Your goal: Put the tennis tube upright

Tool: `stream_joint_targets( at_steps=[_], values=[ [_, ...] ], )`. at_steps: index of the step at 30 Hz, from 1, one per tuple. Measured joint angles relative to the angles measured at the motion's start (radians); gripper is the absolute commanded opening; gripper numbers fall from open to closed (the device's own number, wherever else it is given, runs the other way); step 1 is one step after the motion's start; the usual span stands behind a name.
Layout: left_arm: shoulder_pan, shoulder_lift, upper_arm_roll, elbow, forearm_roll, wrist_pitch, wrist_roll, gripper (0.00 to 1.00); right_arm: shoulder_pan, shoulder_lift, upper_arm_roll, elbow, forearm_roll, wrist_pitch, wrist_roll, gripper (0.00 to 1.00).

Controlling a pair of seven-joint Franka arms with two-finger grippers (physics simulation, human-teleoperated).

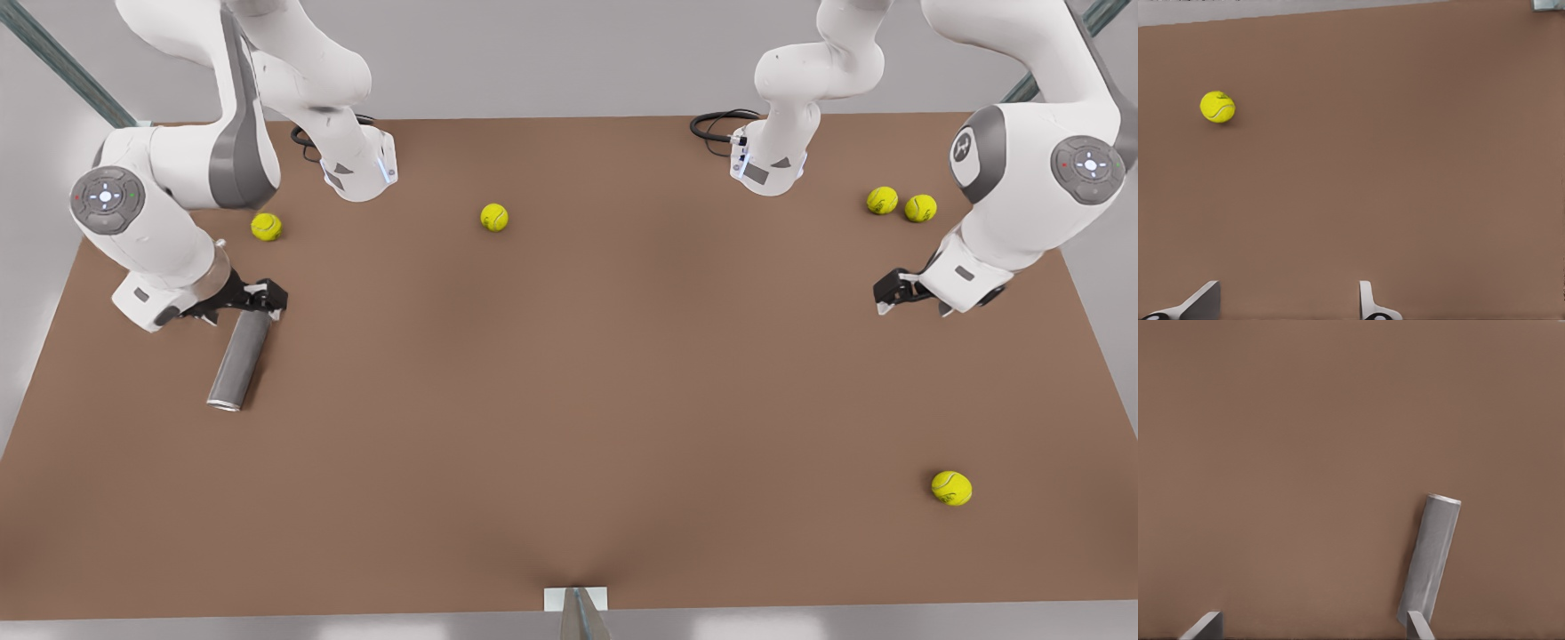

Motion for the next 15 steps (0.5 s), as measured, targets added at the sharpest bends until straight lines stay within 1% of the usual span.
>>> stream_joint_targets(
  at_steps=[5,7,9,10,12,14,15],
  values=[
    [-0.027,0.004,0.000,-0.002,0.001,0.000,-0.001,0.99,0.033,0.016,0.011,-0.029,0.005,0.021,0.004,1.00],
    [-0.015,0.016,-0.007,-0.002,0.000,0.004,-0.002,0.99,0.034,0.016,0.011,-0.101,0.006,0.041,0.006,1.00],
    [0.006,0.033,-0.033,-0.002,-0.001,0.011,-0.005,0.99,0.002,0.031,0.012,-0.250,0.006,0.200,0.004,1.00],
    [0.012,0.056,-0.061,0.000,-0.003,0.023,-0.011,0.99,-0.041,0.069,0.012,-0.266,0.006,0.230,0.003,1.00],
    [-0.030,0.134,-0.104,0.007,-0.024,0.076,-0.017,0.99,-0.149,0.115,0.013,-0.265,0.006,0.249,-0.011,1.00],
    [-0.010,0.192,-0.108,0.008,-0.089,0.136,-0.017,0.99,-0.116,0.197,0.014,-0.257,0.006,0.300,-0.015,1.00],
    [-0.014,0.231,-0.109,0.008,-0.129,0.157,-0.017,0.99,-0.133,0.209,0.016,-0.256,0.006,0.305,-0.016,1.00]
  ],
)
